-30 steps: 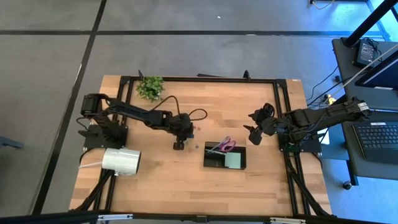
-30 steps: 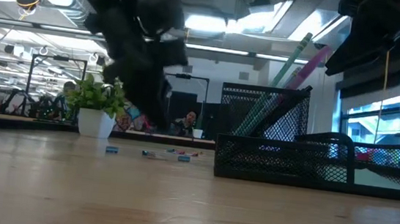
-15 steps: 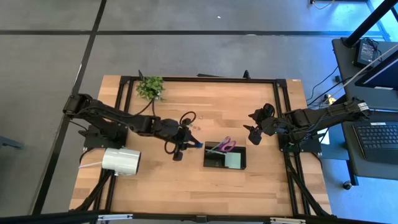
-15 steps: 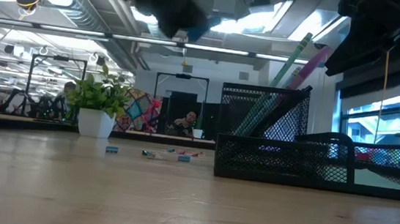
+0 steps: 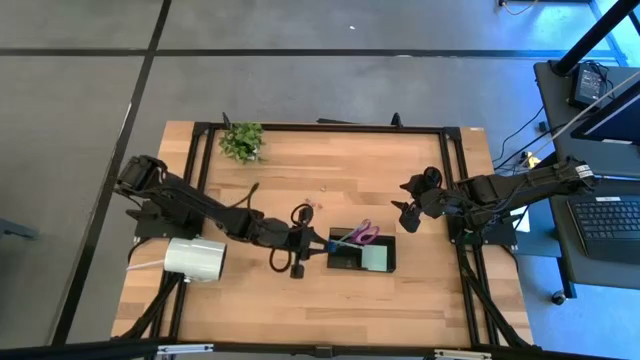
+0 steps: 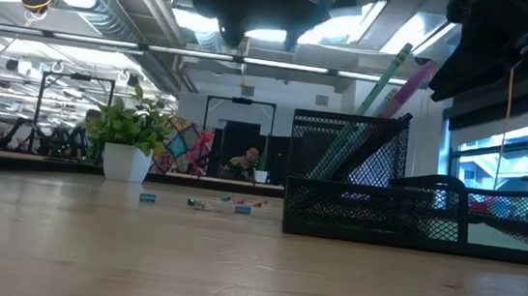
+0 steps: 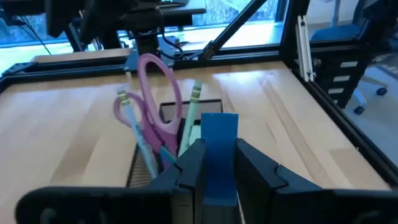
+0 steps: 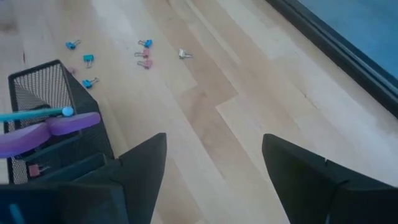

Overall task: Pick and place office supplies into organizer
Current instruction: Put the blue eraser into the desk organizer

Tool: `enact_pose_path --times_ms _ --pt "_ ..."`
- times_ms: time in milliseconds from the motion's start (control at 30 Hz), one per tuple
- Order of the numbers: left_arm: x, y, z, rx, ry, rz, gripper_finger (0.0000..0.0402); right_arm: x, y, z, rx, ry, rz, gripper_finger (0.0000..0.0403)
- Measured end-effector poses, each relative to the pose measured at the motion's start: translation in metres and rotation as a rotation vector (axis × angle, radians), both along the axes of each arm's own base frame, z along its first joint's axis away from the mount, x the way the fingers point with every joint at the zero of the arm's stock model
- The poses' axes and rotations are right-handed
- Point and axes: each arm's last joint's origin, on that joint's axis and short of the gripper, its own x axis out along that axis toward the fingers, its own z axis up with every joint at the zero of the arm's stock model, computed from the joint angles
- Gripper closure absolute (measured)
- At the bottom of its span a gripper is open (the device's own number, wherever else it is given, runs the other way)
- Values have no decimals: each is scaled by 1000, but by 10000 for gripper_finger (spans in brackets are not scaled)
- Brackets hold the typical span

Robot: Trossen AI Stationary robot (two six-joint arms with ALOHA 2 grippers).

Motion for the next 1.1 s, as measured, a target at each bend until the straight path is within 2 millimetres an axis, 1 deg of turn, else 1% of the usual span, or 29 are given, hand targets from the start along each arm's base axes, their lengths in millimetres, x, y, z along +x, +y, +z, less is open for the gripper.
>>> enact_pose_path --times_ms 233,367,500,900,1100 --pt "14 -12 -25 -28 -41 6 335 0 0 0 17 -9 -16 134" --pt "19 -14 -41 -8 -21 25 335 0 0 0 17 -9 -16 134" --pt "23 -15 -53 -10 -3 29 335 0 0 0 17 -10 -16 134" --pt "40 -21 -64 -19 14 34 335 0 0 0 20 -10 -18 134" --pt "42 -23 -79 -13 69 50 335 0 0 0 19 -9 -18 134"
